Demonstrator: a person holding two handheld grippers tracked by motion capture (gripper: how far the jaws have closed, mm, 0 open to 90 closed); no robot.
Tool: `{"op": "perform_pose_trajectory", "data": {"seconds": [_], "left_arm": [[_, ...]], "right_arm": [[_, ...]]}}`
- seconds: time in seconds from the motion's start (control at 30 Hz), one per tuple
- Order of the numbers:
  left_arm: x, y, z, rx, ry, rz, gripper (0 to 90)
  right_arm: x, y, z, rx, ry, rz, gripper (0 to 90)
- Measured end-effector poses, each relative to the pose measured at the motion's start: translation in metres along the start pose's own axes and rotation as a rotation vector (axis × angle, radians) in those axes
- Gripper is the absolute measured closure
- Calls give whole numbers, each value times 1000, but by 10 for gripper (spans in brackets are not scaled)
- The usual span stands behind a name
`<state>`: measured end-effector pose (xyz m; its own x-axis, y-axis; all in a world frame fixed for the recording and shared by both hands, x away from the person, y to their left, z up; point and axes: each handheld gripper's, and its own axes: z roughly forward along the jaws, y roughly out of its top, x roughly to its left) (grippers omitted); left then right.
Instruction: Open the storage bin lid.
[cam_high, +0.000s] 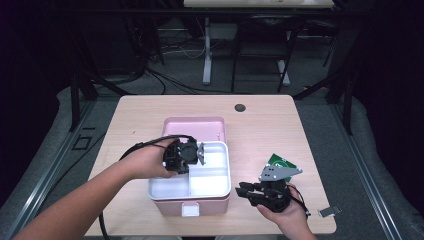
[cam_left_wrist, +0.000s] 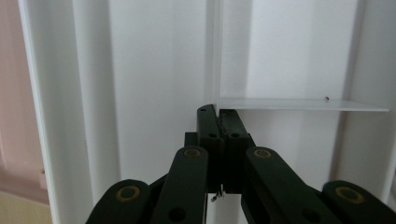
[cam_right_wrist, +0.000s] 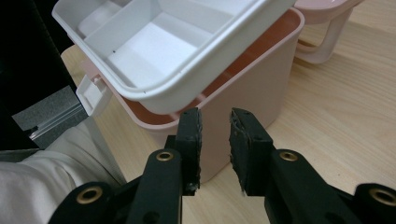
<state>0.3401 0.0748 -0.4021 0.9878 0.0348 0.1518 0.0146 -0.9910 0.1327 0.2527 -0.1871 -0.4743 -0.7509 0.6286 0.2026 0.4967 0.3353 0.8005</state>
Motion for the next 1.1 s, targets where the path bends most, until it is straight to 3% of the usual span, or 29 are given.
{"op": "perform_pose_trajectory", "data": {"seconds": [0.33, 0.73, 1.1], "left_arm": [[5, -16, -8, 13, 12, -47, 894], [19, -66, -17, 40, -27, -304, 894], [28, -130, -23, 30, -12, -525, 894]], "right_arm": [[1, 1, 0, 2, -8, -4, 732], [0, 0, 3, 3, -2, 2, 730], [0, 0, 6, 5, -4, 6, 725]]}}
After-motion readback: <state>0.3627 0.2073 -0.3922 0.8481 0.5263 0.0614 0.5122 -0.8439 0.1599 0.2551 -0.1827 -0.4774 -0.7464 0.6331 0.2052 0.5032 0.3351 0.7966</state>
